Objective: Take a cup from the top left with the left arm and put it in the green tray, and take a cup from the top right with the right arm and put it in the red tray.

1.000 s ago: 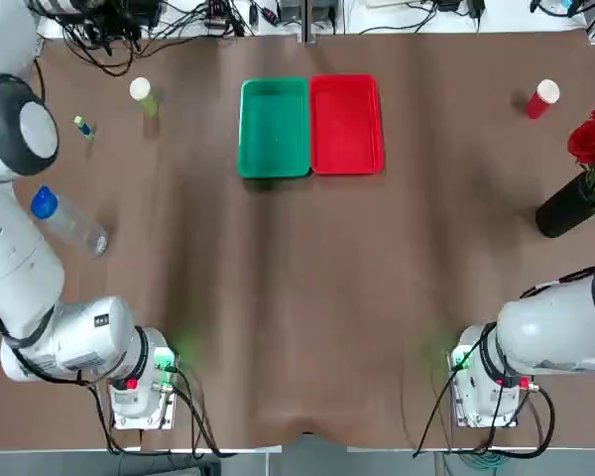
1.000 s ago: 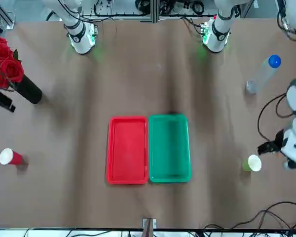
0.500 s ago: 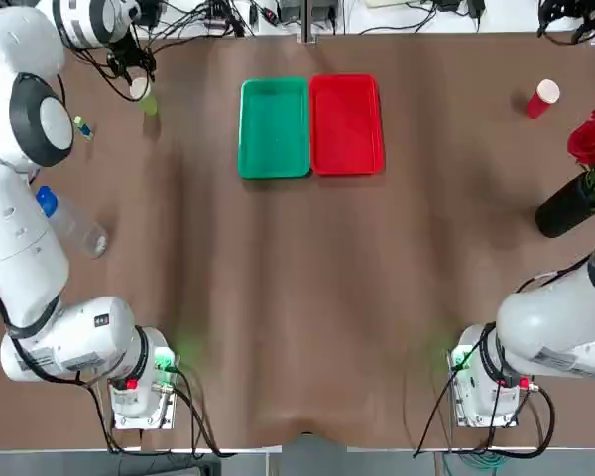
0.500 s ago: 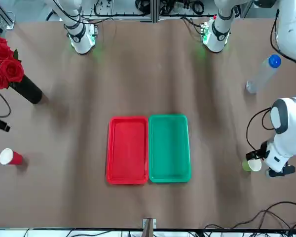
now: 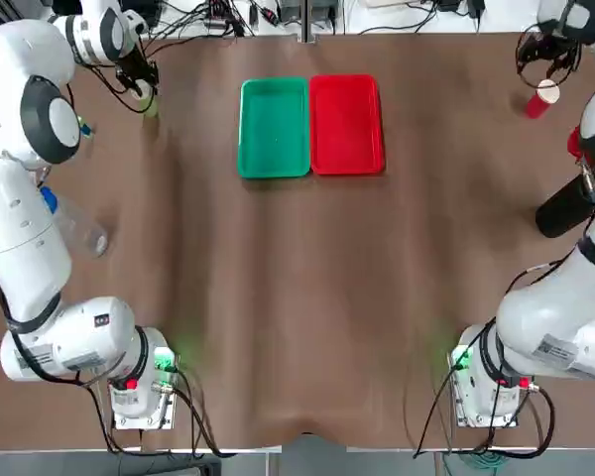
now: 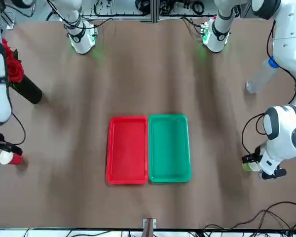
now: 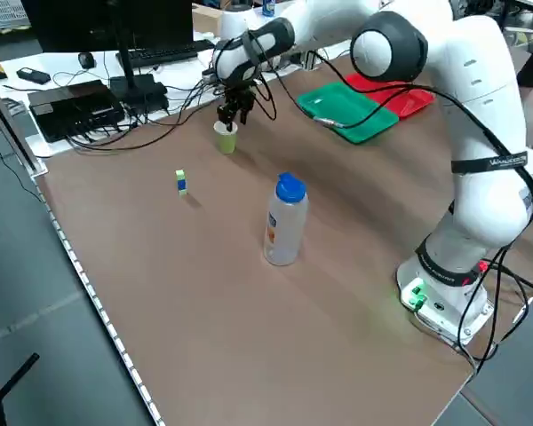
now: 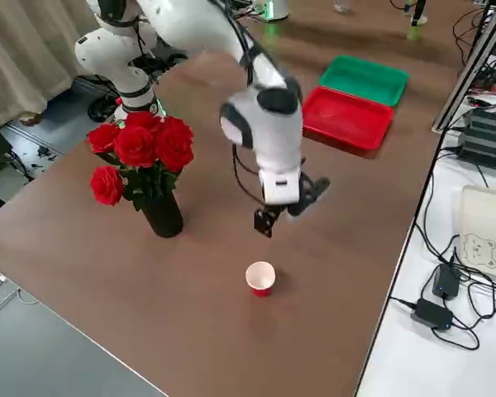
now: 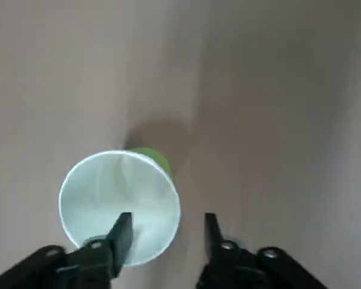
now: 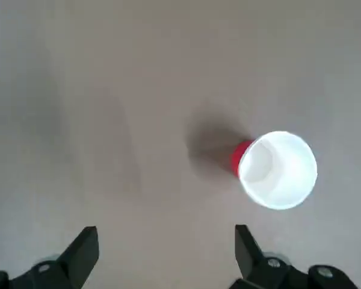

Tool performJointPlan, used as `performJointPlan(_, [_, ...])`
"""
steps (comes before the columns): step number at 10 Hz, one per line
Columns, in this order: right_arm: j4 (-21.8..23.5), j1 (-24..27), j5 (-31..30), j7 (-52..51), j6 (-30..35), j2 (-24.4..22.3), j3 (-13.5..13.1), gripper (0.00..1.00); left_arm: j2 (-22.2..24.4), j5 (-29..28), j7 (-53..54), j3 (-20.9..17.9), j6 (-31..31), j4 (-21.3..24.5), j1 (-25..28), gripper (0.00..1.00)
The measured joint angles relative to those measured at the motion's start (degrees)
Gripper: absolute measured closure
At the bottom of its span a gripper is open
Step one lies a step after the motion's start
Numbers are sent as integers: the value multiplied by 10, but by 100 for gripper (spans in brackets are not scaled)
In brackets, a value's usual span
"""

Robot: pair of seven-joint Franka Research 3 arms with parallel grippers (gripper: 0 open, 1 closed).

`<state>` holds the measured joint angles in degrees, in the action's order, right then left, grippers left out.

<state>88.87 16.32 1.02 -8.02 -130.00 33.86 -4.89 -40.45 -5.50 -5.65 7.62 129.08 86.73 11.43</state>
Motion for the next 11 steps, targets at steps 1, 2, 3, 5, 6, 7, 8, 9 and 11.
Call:
performJointPlan(1, [-1, 15, 0, -28, -22, 15, 0, 0, -6, -12, 1, 0, 3, 0, 1, 61])
performJointPlan(2, [-3, 27, 0, -49, -36, 25, 1, 0, -13, -29, 1, 0, 9, 0, 1, 68])
performJointPlan(3, [-4, 33, 1, -58, -57, 32, 1, 0, -18, -36, 1, 0, 15, -1, 1, 80])
performJointPlan(5, [-5, 34, 1, -68, -87, 48, 2, 0, -15, -38, 1, 1, 16, -14, 1, 98])
performJointPlan(6, [-6, 35, 1, -71, -93, 55, 3, 0, -10, -38, 0, 2, 13, -20, 0, 98])
performJointPlan(7, [-6, 35, 1, -72, -99, 60, 4, 1, 0, -37, -6, 5, -3, -25, -1, 98])
performJointPlan(8, [-6, 35, 1, -73, -104, 63, 6, 2, 15, -31, -22, 11, -36, -35, -3, 98])
performJointPlan(9, [-7, 35, 1, -76, -111, 67, 8, 4, 33, -22, -48, 19, -75, -44, -8, 98])
performJointPlan(11, [-8, 35, 1, -96, -114, 72, 9, 14, 71, -15, -148, 49, -141, -47, -45, 98])
